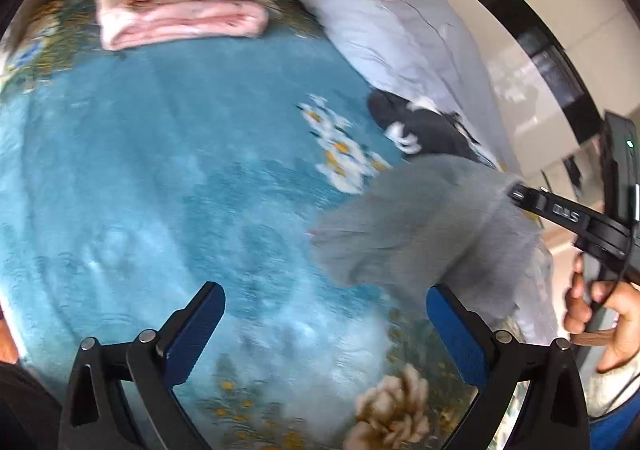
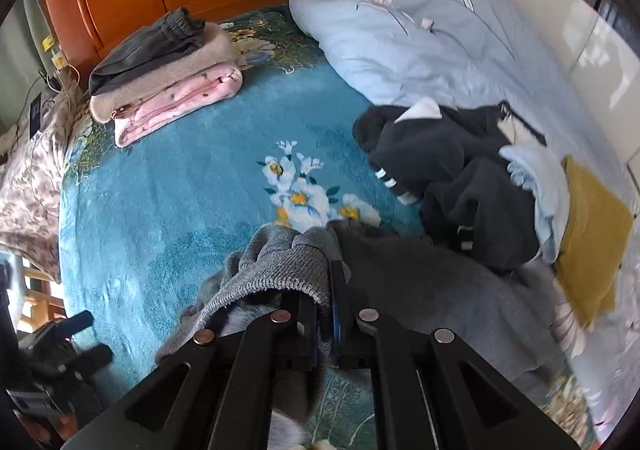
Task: Fold clothes
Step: 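Lift the grey sweatpants with the right gripper while the left gripper grasps the waistband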
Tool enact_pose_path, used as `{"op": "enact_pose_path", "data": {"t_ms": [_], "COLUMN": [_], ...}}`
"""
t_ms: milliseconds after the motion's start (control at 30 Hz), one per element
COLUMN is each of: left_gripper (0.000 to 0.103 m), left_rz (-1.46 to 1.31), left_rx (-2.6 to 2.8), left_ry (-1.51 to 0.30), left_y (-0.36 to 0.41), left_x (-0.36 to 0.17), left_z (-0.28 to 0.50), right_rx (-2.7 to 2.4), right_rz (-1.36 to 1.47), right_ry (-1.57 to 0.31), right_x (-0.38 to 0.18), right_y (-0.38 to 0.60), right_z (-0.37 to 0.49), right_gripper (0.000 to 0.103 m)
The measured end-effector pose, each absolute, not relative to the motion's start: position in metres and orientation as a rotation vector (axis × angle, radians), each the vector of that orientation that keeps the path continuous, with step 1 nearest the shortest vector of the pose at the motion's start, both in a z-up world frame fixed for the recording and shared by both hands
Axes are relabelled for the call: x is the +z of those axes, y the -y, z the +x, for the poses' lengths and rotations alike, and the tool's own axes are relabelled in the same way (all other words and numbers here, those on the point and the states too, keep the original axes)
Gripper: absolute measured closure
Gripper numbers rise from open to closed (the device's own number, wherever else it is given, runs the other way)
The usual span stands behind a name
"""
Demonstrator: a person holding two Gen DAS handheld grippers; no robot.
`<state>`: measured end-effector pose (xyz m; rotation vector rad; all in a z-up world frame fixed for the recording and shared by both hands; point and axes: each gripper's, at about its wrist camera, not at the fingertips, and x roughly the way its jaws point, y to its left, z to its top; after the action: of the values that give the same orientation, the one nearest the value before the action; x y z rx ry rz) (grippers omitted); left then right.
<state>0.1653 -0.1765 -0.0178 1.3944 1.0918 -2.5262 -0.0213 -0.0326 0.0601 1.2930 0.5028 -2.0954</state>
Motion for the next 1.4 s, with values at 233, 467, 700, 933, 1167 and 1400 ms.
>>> {"op": "enact_pose_path", "data": {"t_ms": [233, 467, 700, 933, 1167, 1400], "left_gripper": [0.027, 0.086, 0.098, 0.099, 0.099, 0.099], "left_rz": [1.546, 1.600, 1.382, 1.261, 1.280, 1.245], "left_rx": [-2.545, -2.449, -2.456, -2.472, -2.294, -2.312], "left_ry": [-0.892, -0.913, -0.819, -0.658, -0.724, -0.741], "left_y": [0.132, 0.144, 0.209, 0.276, 0.336, 0.335], "left_x": [-0.020, -0.033, -0.004, 0.041, 0.014, 0.016], "left_z": [0.132, 0.123, 0.128, 0.112, 0.110, 0.117], "right_rx": [-2.080, -2.047, -1.918, -1.579, -1.573, -1.907], "right_rz": [1.259, 1.213, 1.245, 1.133, 1.100, 1.464], "right_ry": [-0.457, -0.504, -0.557, -0.544, -0.517, -0.303], "right_x": [0.060, 0.056, 0.037, 0.030, 0.040, 0.002], "right_y": [0.029, 0.026, 0.029, 0.077, 0.072, -0.033], "right_z": [-0.018, -0.007, 0.014, 0.091, 0.100, 0.020], "right_gripper": [0.098, 0.098, 0.095, 0.084, 0.041, 0.040]}}
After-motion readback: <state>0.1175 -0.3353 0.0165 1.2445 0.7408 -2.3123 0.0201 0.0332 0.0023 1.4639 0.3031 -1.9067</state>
